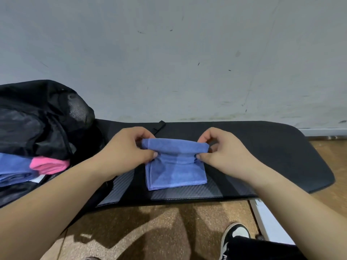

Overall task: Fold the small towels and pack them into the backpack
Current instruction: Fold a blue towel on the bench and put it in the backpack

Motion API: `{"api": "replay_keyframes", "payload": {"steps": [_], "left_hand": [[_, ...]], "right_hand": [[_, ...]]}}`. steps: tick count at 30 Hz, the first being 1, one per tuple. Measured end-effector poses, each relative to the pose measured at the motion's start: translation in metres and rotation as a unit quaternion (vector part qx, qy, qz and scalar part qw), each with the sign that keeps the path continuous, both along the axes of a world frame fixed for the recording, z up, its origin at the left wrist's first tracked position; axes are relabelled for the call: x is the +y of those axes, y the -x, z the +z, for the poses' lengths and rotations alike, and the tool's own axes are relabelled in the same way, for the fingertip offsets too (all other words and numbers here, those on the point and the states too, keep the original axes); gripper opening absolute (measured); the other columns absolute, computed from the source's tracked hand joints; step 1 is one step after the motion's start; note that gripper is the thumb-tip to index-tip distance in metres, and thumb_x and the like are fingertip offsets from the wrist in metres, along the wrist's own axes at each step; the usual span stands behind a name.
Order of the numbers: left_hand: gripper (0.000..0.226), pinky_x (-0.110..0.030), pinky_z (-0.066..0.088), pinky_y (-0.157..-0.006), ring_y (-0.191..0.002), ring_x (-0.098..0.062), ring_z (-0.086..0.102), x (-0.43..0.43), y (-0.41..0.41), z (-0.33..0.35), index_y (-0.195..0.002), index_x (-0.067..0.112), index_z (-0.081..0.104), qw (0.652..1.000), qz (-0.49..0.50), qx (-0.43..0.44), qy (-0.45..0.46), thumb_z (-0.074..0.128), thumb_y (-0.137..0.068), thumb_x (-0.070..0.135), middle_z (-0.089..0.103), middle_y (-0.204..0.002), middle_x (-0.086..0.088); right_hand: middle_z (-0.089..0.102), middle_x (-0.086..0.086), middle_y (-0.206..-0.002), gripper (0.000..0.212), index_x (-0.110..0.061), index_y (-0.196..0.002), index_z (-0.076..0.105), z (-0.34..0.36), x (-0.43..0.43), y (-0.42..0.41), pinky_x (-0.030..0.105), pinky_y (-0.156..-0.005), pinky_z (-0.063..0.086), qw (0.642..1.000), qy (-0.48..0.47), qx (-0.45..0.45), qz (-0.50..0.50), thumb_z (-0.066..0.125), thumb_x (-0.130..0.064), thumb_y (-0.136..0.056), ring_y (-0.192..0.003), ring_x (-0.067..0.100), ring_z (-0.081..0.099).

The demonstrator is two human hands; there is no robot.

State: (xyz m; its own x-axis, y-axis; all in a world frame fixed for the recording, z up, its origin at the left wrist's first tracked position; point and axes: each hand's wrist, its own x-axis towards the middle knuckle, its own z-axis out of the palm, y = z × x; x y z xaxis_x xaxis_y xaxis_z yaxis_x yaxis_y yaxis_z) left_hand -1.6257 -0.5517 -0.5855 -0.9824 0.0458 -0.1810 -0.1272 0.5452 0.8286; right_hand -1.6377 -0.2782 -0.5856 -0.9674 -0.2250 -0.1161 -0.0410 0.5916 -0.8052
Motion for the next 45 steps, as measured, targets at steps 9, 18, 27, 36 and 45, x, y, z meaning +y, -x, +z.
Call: {"api": "replay_keyframes", "payload": {"steps": [9, 18, 27, 36, 45], "left_hand": [[0.033, -0.026, 0.055, -0.084, -0.089, -0.007, 0.064, -0.007, -0.035, -0.004, -0.101, 0.039, 0.067, 0.969, -0.165, 0.084, 0.161, 0.085, -0.077, 0.024, 0.059, -0.109, 0.019], [0.039, -0.029, 0.049, -0.092, -0.103, 0.000, 0.054, -0.001, -0.024, -0.015, -0.114, 0.038, 0.060, 0.957, -0.155, 0.046, 0.242, 0.080, -0.083, 0.048, 0.055, -0.116, 0.021], [0.030, -0.029, 0.056, -0.070, -0.077, -0.005, 0.063, 0.010, -0.021, 0.006, -0.099, 0.035, 0.064, 0.976, -0.181, -0.033, 0.116, 0.079, -0.078, 0.020, 0.069, -0.092, 0.011], [0.067, -0.034, 0.059, -0.095, -0.108, -0.017, 0.076, -0.011, -0.045, 0.038, -0.133, 0.028, 0.064, 0.980, 0.007, -0.012, -0.199, 0.086, -0.070, 0.017, 0.077, -0.117, -0.001], [0.043, -0.042, 0.058, -0.101, -0.120, -0.026, 0.072, -0.047, -0.101, 0.052, -0.139, 0.021, 0.061, 0.951, -0.011, -0.078, -0.298, 0.067, -0.099, 0.005, 0.076, -0.128, -0.007]], "right_hand": [[0.061, -0.011, -0.120, 0.034, -0.035, -0.086, 0.065, -0.004, 0.017, -0.021, 0.031, -0.095, 0.053, 0.984, -0.122, 0.021, 0.129, 0.089, -0.013, -0.075, -0.106, 0.010, 0.065], [0.062, -0.017, -0.110, 0.031, -0.024, -0.067, 0.069, -0.010, 0.002, -0.021, 0.027, -0.090, 0.050, 0.973, -0.199, 0.044, 0.109, 0.078, -0.048, -0.085, -0.103, 0.002, 0.064], [0.061, -0.018, -0.138, 0.070, -0.039, -0.143, 0.051, 0.008, -0.019, -0.020, 0.033, -0.104, 0.051, 0.959, -0.169, -0.035, 0.226, 0.079, -0.027, -0.081, -0.122, 0.004, 0.059], [0.069, 0.020, -0.120, 0.055, -0.005, -0.118, 0.061, 0.034, -0.052, -0.033, 0.062, -0.100, 0.054, 0.966, 0.109, -0.201, 0.124, 0.086, -0.034, -0.078, -0.112, 0.037, 0.070], [0.080, 0.008, -0.110, 0.047, -0.008, -0.122, 0.066, 0.055, -0.132, -0.070, 0.039, -0.083, 0.063, 0.927, 0.290, -0.237, -0.016, 0.085, -0.028, -0.084, -0.100, 0.024, 0.078]]}}
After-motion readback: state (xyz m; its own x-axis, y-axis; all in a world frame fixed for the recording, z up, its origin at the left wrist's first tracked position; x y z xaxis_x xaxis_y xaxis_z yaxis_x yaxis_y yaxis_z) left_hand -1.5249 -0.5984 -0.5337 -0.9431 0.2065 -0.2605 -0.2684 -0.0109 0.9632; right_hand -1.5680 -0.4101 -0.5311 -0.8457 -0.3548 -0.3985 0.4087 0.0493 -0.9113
